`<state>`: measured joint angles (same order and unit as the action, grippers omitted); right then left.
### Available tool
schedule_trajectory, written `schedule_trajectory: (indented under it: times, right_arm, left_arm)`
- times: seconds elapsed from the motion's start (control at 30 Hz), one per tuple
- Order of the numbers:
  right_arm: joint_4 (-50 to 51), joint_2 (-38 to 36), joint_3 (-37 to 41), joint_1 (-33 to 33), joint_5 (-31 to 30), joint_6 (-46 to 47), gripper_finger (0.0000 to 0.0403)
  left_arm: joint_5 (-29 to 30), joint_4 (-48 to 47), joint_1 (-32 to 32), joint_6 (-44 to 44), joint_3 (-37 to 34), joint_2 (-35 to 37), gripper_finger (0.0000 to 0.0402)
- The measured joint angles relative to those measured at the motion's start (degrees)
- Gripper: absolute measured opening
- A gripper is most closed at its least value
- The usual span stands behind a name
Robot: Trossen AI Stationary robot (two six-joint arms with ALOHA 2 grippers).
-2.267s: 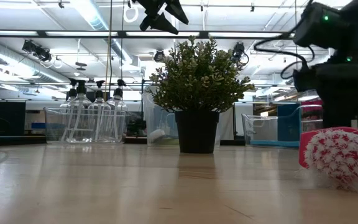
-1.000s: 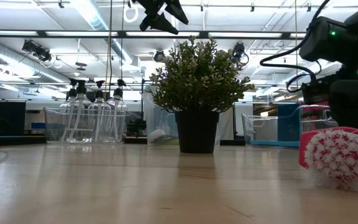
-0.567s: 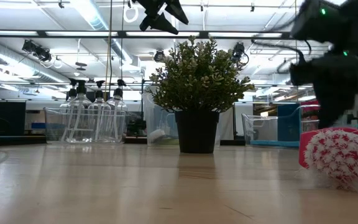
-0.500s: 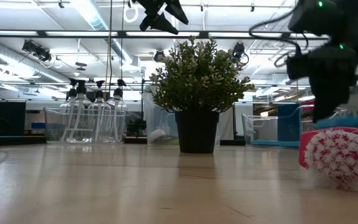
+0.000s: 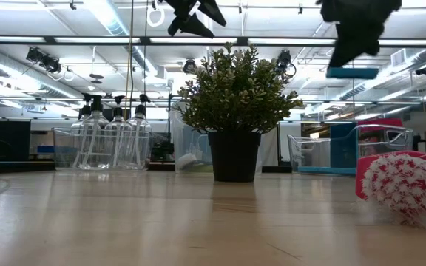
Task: Pick & Place Kitchen Sink Supplies
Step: Put the blue sponge into the right transparent bin
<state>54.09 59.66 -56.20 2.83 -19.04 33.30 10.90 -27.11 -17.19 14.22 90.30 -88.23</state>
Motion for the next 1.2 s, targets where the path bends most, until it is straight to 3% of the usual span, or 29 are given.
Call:
schedule_trajectory:
  times: [0.3, 0.7, 0.93, 1.2]
  right_arm:
    - [3.9, 0.0, -9.8, -8.4, -14.9, -8.4, 0.0]
    - [2.0, 0.0, -10.5, -24.6, -26.3, -17.9, 0.0]
    - [-6.8, 0.0, -8.8, -34.6, -27.8, -21.8, 0.0]
    - [-14.8, 3.8, -8.2, -44.3, -20.9, -28.1, 0.0]
  left_arm:
    - [0.0, 0.8, 0.0, 0.0, 0.0, 0.0, 0.0248]
    - [0.0, 0.7, 0.0, 0.0, 0.0, 0.0, 0.0248]
    - [0.0, 0.7, 0.0, 0.0, 0.0, 0.0, 0.0248]
    - [0.0, 0.7, 0.0, 0.0, 0.0, 0.0, 0.0248]
